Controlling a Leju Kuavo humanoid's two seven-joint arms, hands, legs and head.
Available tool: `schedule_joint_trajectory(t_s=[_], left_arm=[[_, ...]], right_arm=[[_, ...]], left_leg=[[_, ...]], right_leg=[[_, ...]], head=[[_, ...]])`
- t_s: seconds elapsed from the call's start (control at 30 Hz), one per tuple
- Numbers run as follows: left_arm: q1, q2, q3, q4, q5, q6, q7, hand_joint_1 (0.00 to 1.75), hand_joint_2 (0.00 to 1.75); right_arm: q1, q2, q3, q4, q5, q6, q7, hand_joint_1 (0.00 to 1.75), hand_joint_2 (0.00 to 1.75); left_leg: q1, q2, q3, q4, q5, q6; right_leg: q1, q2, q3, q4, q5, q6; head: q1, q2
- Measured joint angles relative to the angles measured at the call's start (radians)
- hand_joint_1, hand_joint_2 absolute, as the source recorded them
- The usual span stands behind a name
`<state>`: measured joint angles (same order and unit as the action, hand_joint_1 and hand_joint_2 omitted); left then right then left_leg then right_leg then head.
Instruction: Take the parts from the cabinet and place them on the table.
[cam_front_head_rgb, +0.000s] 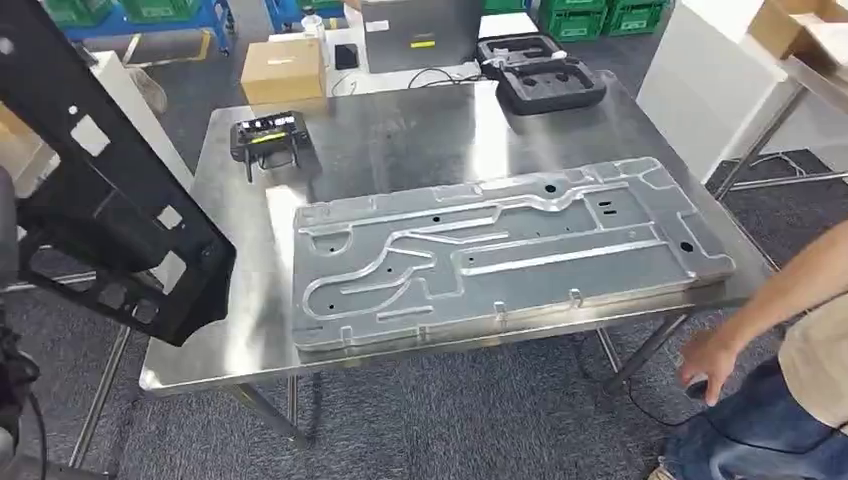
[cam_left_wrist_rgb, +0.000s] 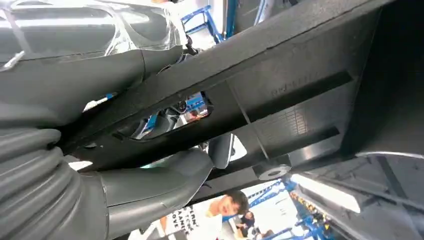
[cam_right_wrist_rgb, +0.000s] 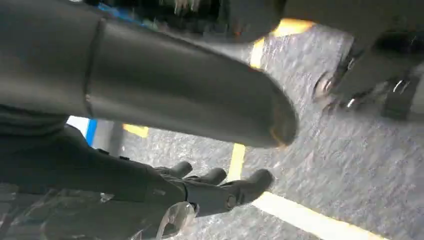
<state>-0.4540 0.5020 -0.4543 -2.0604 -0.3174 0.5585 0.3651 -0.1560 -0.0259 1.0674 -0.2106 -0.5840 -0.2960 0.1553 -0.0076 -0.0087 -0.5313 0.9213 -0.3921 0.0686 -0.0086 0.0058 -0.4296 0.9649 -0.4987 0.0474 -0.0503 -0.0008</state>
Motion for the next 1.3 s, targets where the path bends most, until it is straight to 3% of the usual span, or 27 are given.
schedule_joint_trajectory(t_s=[0.03,0.1,0.13,0.17,0.2,0.23,0.27,0.3,0.33,0.4,0.43,0.53,0.57,0.63,0.67,0.7,0.73,0.77,0.83,0.87,0.97,1.03,1.13,1.17,1.2,1.23,1.3], left_arm=[[-0.003,0.0,0.0,-0.001,0.0,0.0,-0.001,1.75,1.75],[-0.003,0.0,0.0,-0.001,0.002,-0.01,0.0,1.75,1.75],[-0.001,0.0,-0.001,-0.001,0.003,-0.016,0.0,1.75,1.75],[0.001,0.0,-0.002,-0.001,0.003,-0.02,0.0,1.75,1.75],[0.001,0.0,-0.002,-0.001,0.003,-0.026,0.001,1.75,1.75],[0.001,0.0,-0.002,-0.001,0.003,-0.032,0.002,1.75,1.75],[0.0,0.0,-0.002,-0.001,0.003,-0.037,0.004,1.75,1.75],[-0.001,0.0,-0.002,-0.001,0.002,-0.043,0.008,1.75,1.75],[-0.003,0.0,-0.003,-0.001,-0.002,-0.05,0.015,1.75,1.75],[-0.015,0.006,-0.005,0.0,-0.02,-0.059,0.022,1.75,1.75],[-0.019,0.008,-0.006,0.001,-0.046,-0.073,0.035,1.75,1.75],[-0.031,0.013,-0.013,0.01,-0.195,-0.126,0.08,1.75,1.75],[-0.036,0.012,-0.021,0.021,-0.236,-0.142,0.091,1.75,1.75],[-0.037,0.01,-0.042,0.055,-0.304,-0.161,0.114,1.75,1.75],[-0.039,0.008,-0.052,0.073,-0.328,-0.161,0.122,1.75,1.75],[-0.042,0.004,-0.063,0.091,-0.357,-0.163,0.133,1.75,1.75],[-0.047,0.0,-0.073,0.108,-0.394,-0.167,0.142,1.75,1.75],[-0.056,-0.004,-0.083,0.127,-0.44,-0.176,0.147,1.75,1.75],[-0.08,-0.009,-0.115,0.179,-0.564,-0.203,0.145,1.75,1.75],[-0.09,-0.013,-0.134,0.201,-0.645,-0.233,0.139,1.75,1.75],[-0.131,-0.017,-0.193,0.244,-0.922,-0.339,0.105,1.75,1.75],[-0.157,-0.018,-0.233,0.265,-1.022,-0.377,0.084,1.75,1.75],[-0.179,-0.019,-0.274,0.289,-1.051,-0.393,0.08,1.75,1.75],[-0.18,-0.02,-0.288,0.297,-1.058,-0.396,0.079,1.75,1.75],[-0.182,-0.02,-0.301,0.304,-1.09,-0.417,0.063,1.75,1.75],[-0.187,-0.021,-0.314,0.31,-1.137,-0.452,0.045,1.75,1.75],[-0.235,-0.021,-0.376,0.323,-1.218,-0.547,0.024,1.75,1.75]], right_arm=[[0.0,0.001,0.0,0.0,0.0,0.0,0.0,0.0,0.0],[-0.001,0.001,0.0,0.0,0.001,0.001,-0.001,0.0,0.0],[-0.001,0.001,0.0,0.0,0.001,0.002,-0.001,0.0,0.0],[0.0,0.001,0.0,0.0,0.001,0.002,-0.001,0.0,0.0],[0.004,0.001,0.0,0.0,0.001,0.002,-0.001,0.0,0.0],[0.007,0.001,0.0,0.0,0.002,0.003,-0.001,0.0,0.0],[0.009,0.0,0.0,0.0,0.002,0.003,0.002,0.0,0.0],[0.011,0.0,0.0,0.0,0.002,0.003,0.0,0.0,0.0],[0.013,0.001,0.001,0.0,0.003,0.004,0.0,0.0,0.0],[0.01,0.0,0.002,0.0,0.007,0.005,0.0,0.0,0.0],[0.007,0.001,0.004,0.0,0.008,0.005,-0.001,0.0,0.0],[-0.002,0.007,0.008,0.0,0.019,0.008,0.003,0.0,0.0],[-0.003,0.008,0.009,0.0,0.018,0.008,0.004,0.0,0.0],[-0.007,0.017,0.009,0.0,0.017,0.011,0.003,0.0,0.0],[-0.007,0.018,0.009,0.0,0.016,0.011,0.0,0.0,0.0],[-0.009,0.021,0.009,0.0,0.011,0.013,-0.003,0.0,0.0],[-0.011,0.026,0.009,0.0,0.01,0.015,-0.008,0.0,0.0],[-0.014,0.029,0.009,0.0,0.01,0.018,-0.01,0.0,0.0],[-0.016,0.04,0.009,0.0,0.016,0.022,-0.009,0.0,0.0],[-0.021,0.042,0.009,0.0,0.019,0.023,-0.009,0.0,0.0],[-0.037,0.05,0.009,0.0,0.025,0.024,-0.009,0.0,0.0],[-0.041,0.053,0.009,0.0,0.029,0.024,-0.009,0.0,0.0],[-0.042,0.06,0.009,0.0,0.029,0.024,-0.012,0.0,0.0],[-0.044,0.061,0.009,-0.001,0.029,0.024,-0.012,0.0,0.0],[-0.049,0.061,0.009,-0.001,0.029,0.026,-0.013,0.0,0.0],[-0.049,0.062,0.009,-0.001,0.029,0.028,-0.013,0.0,0.0],[-0.048,0.064,0.01,-0.001,0.03,0.038,-0.016,0.0,0.0]], left_leg=[[0.002,0.003,0.006,0.0,-0.005,0.006],[0.002,0.003,0.013,0.0,-0.014,0.011],[0.002,0.002,0.018,0.0,-0.022,0.01],[0.003,0.001,0.026,0.0,-0.031,0.01],[0.005,-0.002,0.036,0.0,-0.041,0.007],[0.008,-0.004,0.05,0.0,-0.052,0.004],[0.01,-0.005,0.065,0.0,-0.065,0.0],[0.011,-0.005,0.081,0.0,-0.079,-0.006],[0.008,-0.005,0.081,0.001,-0.092,-0.014],[0.001,-0.006,0.094,0.007,-0.116,-0.026],[0.002,-0.005,0.108,0.025,-0.109,-0.034],[0.009,0.0,0.026,0.178,-0.081,-0.044],[0.011,0.001,-0.019,0.239,-0.098,-0.052],[0.011,0.001,-0.106,0.333,-0.185,-0.058],[0.011,0.001,-0.133,0.345,-0.221,-0.059],[0.012,0.001,-0.144,0.325,-0.226,-0.059],[0.012,0.002,-0.139,0.277,-0.202,-0.057],[0.013,0.002,-0.123,0.206,-0.145,-0.056],[0.012,0.004,-0.096,0.043,0.034,-0.045],[0.001,0.007,-0.096,0.039,0.016,-0.04],[0.003,0.007,-0.092,0.044,0.02,-0.031],[0.007,0.008,-0.076,0.039,0.015,-0.016],[0.004,0.01,-0.064,0.039,0.001,0.002],[0.003,0.01,-0.061,0.039,-0.004,0.004],[0.003,0.009,-0.055,0.039,-0.009,0.003],[0.003,0.006,-0.047,0.039,-0.016,0.002],[0.006,-0.002,-0.029,0.041,-0.029,-0.004]], right_leg=[[0.001,0.0,-0.025,0.052,-0.009,0.002],[-0.001,0.0,-0.141,0.219,-0.063,0.007],[-0.002,0.0,-0.19,0.271,-0.097,0.011],[-0.002,0.0,-0.225,0.29,-0.127,0.017],[-0.003,0.0,-0.24,0.273,-0.131,0.02],[-0.005,0.0,-0.24,0.223,-0.109,0.021],[-0.007,0.0,-0.228,0.149,-0.056,0.022],[-0.009,-0.001,-0.213,0.067,0.026,0.024],[-0.011,-0.002,-0.21,0.002,0.132,0.023],[-0.01,-0.012,-0.203,-0.002,0.142,0.004],[-0.009,-0.007,-0.196,-0.002,0.131,-0.008],[-0.011,-0.009,-0.169,-0.004,0.111,-0.028],[-0.01,-0.005,-0.164,-0.004,0.105,-0.028],[-0.009,-0.002,-0.155,-0.003,0.094,-0.03],[-0.009,0.0,-0.149,-0.003,0.087,-0.03],[-0.009,0.002,-0.141,-0.002,0.079,-0.03],[-0.009,0.005,-0.131,-0.002,0.071,-0.029],[-0.009,0.006,-0.12,-0.002,0.063,-0.028],[-0.008,0.009,-0.105,-0.004,0.049,-0.021],[-0.002,0.019,-0.107,-0.005,0.043,-0.015],[-0.004,0.019,-0.109,-0.007,0.03,-0.009],[-0.006,0.01,-0.113,0.031,0.007,0.004],[-0.002,0.008,-0.245,0.268,-0.087,0.007],[-0.002,0.008,-0.283,0.325,-0.097,0.007],[-0.002,0.008,-0.3,0.334,-0.081,0.005],[-0.002,0.008,-0.289,0.29,-0.041,0.003],[-0.002,0.008,-0.222,0.116,0.068,-0.002]], head=[[0.002,0.0],[0.003,0.0],[0.003,0.0],[0.003,0.0],[0.003,0.0],[0.003,0.0],[0.003,0.0],[0.003,0.0],[0.004,0.0],[0.003,0.0],[0.002,0.0],[-0.001,0.0],[-0.002,0.0],[-0.002,0.0],[-0.002,0.0],[-0.002,0.0],[-0.002,0.0],[-0.002,0.0],[-0.002,0.0],[-0.002,0.0],[-0.001,0.0],[0.0,0.0],[0.001,0.0],[0.001,0.0],[0.001,0.0],[0.001,0.0],[0.001,0.0]])
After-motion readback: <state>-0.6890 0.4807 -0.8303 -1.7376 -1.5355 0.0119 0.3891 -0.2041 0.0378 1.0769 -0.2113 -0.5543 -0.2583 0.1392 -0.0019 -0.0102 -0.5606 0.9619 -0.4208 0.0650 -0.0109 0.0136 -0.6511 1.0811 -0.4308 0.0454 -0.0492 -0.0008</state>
